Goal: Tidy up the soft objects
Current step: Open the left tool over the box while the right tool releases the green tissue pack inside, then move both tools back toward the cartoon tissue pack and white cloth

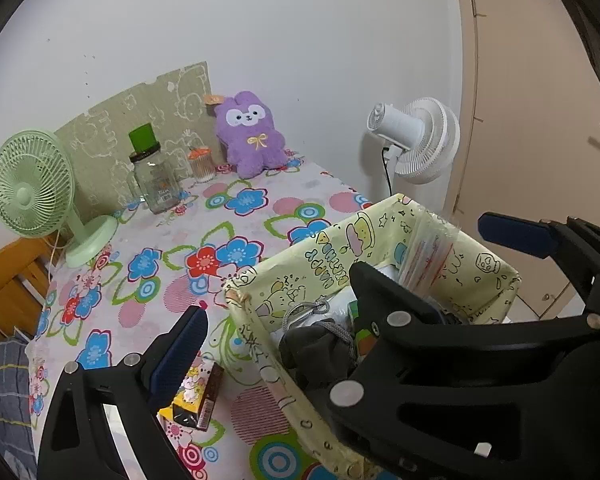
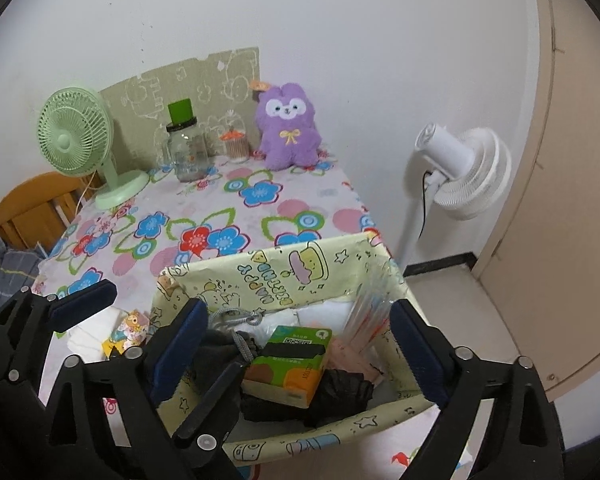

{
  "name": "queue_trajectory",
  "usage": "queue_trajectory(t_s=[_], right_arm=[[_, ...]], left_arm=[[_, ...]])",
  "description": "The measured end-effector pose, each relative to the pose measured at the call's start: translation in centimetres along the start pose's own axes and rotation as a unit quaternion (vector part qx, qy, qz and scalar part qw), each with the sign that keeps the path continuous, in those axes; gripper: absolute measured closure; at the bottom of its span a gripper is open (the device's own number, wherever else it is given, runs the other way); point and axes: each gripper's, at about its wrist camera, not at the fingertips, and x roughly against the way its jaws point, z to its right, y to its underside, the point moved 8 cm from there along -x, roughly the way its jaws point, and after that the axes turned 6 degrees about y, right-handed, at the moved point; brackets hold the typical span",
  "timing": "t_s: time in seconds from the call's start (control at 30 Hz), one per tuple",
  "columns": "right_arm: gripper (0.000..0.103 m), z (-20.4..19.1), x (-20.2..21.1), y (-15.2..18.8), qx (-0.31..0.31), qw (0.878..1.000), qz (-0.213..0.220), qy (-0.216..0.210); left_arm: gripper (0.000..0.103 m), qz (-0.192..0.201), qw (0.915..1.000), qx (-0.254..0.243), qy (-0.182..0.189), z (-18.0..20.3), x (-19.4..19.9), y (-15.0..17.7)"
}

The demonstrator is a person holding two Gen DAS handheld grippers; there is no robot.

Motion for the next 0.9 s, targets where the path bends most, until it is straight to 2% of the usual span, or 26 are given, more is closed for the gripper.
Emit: queue_trajectory(t_s=[0.6, 0.67, 0.9], right_arm=[[0.006, -2.4, 4.3, 0.4, 0.011, 0.999, 0.033, -0.011], [0.002, -2.9, 4.7, 0.5, 0.011, 0.999, 0.036, -0.012], [0.0, -4.7, 5.9, 0.8, 0.012, 0.998, 0.05, -0.023]], left_arm=[[0.004, 0.034, 0.9993, 0.013, -0.009, -1.5, 4.4, 1.2], [0.004, 0.037, 0.9991, 0.017, -0.011, -1.9, 4.9, 1.5], [0.0, 0.041, 0.9983, 0.041, -0.013, -3.5, 6.0, 2.5]])
